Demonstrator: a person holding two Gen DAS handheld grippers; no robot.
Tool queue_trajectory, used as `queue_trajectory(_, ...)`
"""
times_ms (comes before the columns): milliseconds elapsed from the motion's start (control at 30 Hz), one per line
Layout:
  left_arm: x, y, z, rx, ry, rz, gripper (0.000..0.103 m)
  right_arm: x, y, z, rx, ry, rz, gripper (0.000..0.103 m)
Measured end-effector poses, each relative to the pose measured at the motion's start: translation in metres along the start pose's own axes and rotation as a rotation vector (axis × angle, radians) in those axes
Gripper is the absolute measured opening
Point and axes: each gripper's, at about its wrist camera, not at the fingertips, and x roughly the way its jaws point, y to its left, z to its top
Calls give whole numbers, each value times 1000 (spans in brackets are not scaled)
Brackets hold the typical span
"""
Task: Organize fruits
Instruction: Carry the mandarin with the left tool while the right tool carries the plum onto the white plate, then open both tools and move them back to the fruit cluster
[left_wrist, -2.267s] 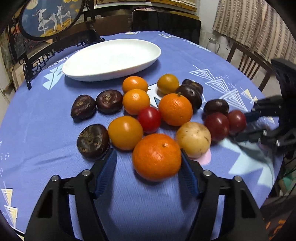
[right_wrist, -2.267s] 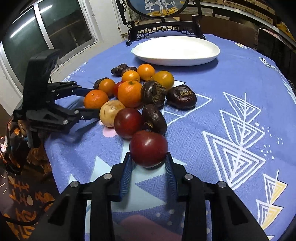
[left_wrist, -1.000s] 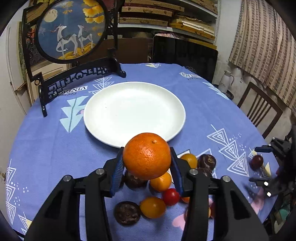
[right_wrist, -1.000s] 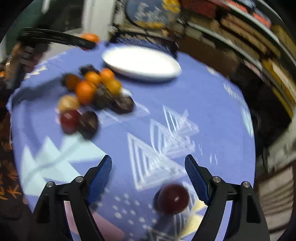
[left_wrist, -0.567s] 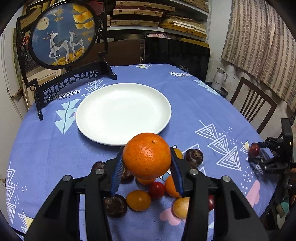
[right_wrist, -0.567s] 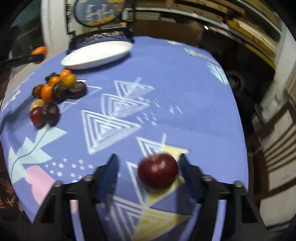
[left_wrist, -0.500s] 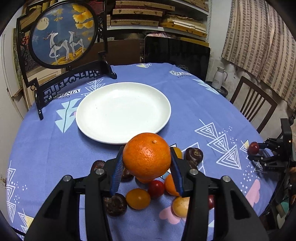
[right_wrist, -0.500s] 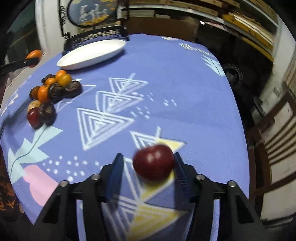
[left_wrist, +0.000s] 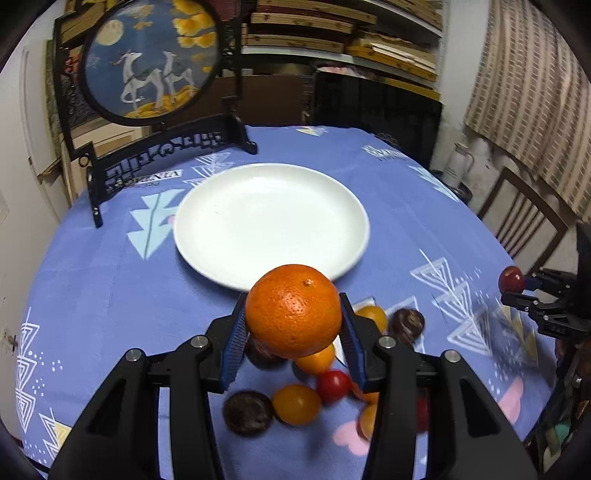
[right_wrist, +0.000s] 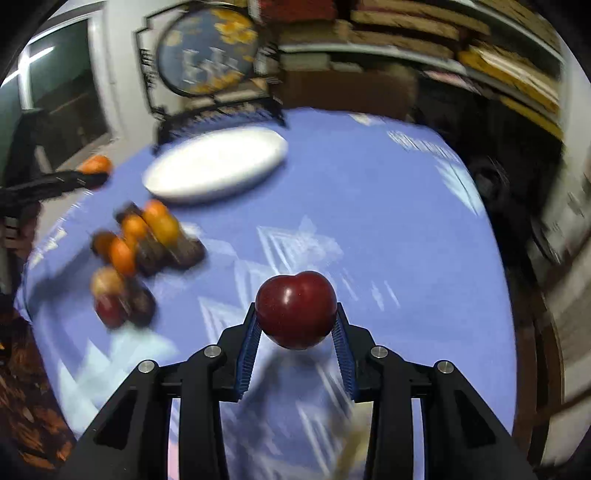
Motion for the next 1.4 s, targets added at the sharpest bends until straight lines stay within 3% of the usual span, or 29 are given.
queue_trajectory(133, 12, 9, 24, -21, -16, 58, 45, 13, 37, 67, -81, -87, 96, 38)
queue_trajectory(233, 33, 16, 42, -20, -24, 146, 45, 35, 61, 109, -96, -123, 160, 39)
queue_trajectory(467, 87, 38, 58, -107, 45, 185, 45, 115, 86, 161, -19, -82, 259, 39)
queue_trajectory(800, 109, 53, 54, -131, 58, 222, 46, 172, 88, 170, 13, -32, 277, 42)
queue_trajectory(867, 107, 52, 54, -127, 47, 220, 46, 174, 83, 169, 30, -38, 286, 48)
queue_trajectory(933, 105, 51, 54, -123, 39, 216, 54, 172, 78, 169, 45, -58, 284, 62)
queue_trajectory(1000, 103, 49, 53, -114, 26, 229, 64, 165, 74, 170, 60, -101, 273, 80)
queue_trajectory(1167, 90, 45, 53, -94, -68, 292, 95, 134, 77, 171, 49, -244, 227, 100)
queue_trajectory(1333, 78, 44, 56, -87, -131, 307, 97, 92, 82, 167, 7, -476, 203, 100)
queue_trajectory(1400, 74, 45, 57, -97, -151, 316, 97, 90, 80, 169, 9, -446, 256, 100)
